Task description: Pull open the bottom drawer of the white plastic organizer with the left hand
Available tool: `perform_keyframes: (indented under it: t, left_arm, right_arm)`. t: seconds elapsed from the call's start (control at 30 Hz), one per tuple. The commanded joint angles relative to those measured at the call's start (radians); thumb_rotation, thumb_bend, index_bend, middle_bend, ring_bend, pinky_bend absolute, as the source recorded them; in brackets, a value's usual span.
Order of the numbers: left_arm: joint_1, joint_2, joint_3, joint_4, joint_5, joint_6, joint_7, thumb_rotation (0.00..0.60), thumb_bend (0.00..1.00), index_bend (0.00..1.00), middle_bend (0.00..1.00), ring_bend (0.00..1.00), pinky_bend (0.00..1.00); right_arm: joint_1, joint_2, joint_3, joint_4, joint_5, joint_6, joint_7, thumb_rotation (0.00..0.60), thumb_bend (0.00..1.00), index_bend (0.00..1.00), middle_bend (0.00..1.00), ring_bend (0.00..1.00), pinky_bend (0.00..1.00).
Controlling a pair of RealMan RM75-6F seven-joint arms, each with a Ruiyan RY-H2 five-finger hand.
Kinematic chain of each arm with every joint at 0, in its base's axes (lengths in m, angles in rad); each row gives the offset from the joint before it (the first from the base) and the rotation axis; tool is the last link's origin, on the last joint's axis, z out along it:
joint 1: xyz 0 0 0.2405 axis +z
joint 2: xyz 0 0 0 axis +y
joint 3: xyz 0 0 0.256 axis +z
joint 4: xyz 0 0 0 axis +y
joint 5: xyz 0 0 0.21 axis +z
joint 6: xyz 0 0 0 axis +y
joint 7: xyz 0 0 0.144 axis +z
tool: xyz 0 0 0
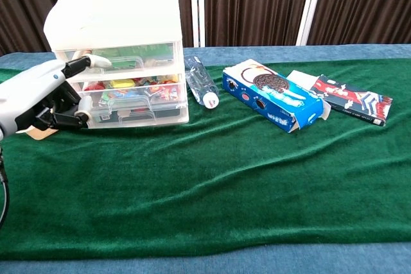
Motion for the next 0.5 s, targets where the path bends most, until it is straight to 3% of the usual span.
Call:
perform_keyframes:
  t: [0.03,0.5]
  left_arm:
    - [-0.022,0.003,-0.057,-0.033,-0.128,-0.038,0.074,0.600,0.74,0.11,0.91,0.78,0.66]
    - [-0.059,0.020,-0.081,-0.069,-0.259,-0.075,0.101,0.600,0.74,0.12,0.91,0.78,0.66]
  right_arm:
    - [0.000,0.000,0.000,0.000,0.000,0.000,-0.001,0.600,0.09,0.09,0.00,0.00,0.00]
    - [0.000,-0.001,0.001,0.002,0.000,0.000,0.003,0.600,0.09,0.09,0.00,0.00,0.00]
